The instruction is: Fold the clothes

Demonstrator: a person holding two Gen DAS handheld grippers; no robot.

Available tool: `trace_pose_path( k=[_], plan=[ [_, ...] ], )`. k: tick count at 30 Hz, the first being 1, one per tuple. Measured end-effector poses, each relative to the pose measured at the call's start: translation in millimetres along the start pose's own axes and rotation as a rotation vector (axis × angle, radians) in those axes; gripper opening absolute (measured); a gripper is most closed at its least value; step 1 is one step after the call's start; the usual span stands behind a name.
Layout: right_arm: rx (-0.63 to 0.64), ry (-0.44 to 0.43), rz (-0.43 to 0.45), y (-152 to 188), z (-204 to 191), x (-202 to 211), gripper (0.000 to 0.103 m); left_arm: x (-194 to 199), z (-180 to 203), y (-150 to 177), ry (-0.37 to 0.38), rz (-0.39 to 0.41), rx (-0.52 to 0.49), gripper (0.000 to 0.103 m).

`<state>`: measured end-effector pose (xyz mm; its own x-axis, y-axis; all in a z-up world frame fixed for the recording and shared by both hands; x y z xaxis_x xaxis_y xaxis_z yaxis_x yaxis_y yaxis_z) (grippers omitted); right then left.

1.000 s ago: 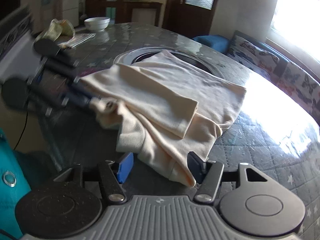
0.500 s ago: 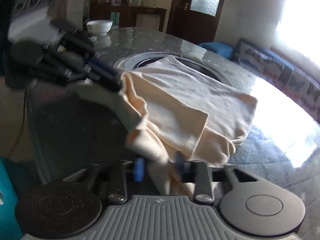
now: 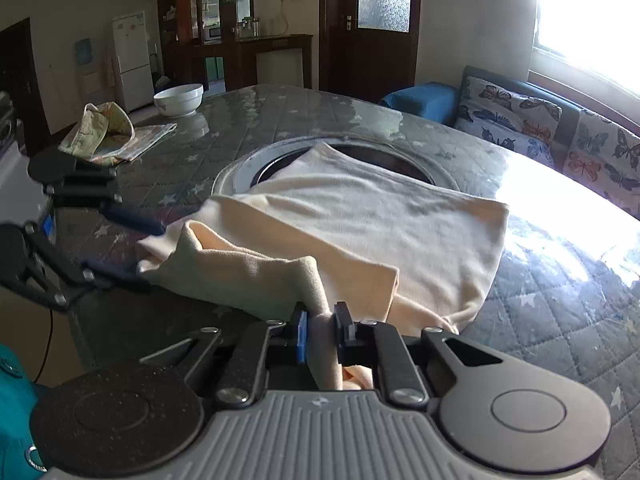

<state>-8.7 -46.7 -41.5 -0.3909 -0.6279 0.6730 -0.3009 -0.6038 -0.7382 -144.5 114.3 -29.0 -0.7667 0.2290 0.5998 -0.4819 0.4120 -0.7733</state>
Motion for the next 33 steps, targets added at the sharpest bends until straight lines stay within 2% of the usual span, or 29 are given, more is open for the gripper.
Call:
trace_pose_path(
  k=[4, 5, 6, 8, 9, 10, 15, 20, 30, 33],
  plan=[
    [-0.009, 0.01, 0.006, 0, 0, 1, 0.012, -7, 0, 8, -0.024, -0.031, -0.049, 0.049],
    [-0.014, 0.014, 0.008, 1, 0, 1, 0.011, -8, 0, 9, -0.025, -0.037, -0.061, 0.041],
    [-0.018, 0.016, 0.011, 2, -1, 2, 0.011, -9, 0, 10, -0.026, -0.039, -0.074, 0.03],
    [-0.031, 0.015, 0.018, 4, 0, 2, 0.011, -10, -1, 11, -0.033, -0.04, -0.083, 0.02],
    [-0.036, 0.016, 0.021, 5, 0, 3, 0.01, -9, -2, 10, -0.032, -0.034, -0.078, 0.012],
    [-0.04, 0.016, 0.025, 5, -1, 3, 0.01, -7, -3, 9, -0.03, -0.026, -0.07, 0.01],
    [-0.04, 0.012, 0.078, 6, -6, 22, 0.01, 9, -9, -1, -0.011, 0.026, -0.025, 0.006],
    [-0.02, 0.002, 0.117, 3, -14, 47, 0.01, 32, -12, -10, -0.004, 0.071, 0.035, 0.005],
    [0.018, -0.068, 0.109, 13, -44, 109, 0.009, 92, 12, -16, 0.075, 0.123, 0.11, 0.005],
    [0.018, -0.074, 0.103, 12, -46, 117, 0.009, 95, 10, -20, 0.075, 0.144, 0.134, 0.005]
  ],
)
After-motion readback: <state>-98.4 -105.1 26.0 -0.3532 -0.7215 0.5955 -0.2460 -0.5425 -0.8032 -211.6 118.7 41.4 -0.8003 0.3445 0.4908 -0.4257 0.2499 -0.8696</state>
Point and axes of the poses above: each gripper's, at about its wrist camera, not at the fingertips, and x roughly against the way its jaws point, z to its right, y to its underside, the point moved 4 cm from there along -x, roughly the way its jaws point, and after that the axes turned 5 degrees about y, right-handed, at the moved point
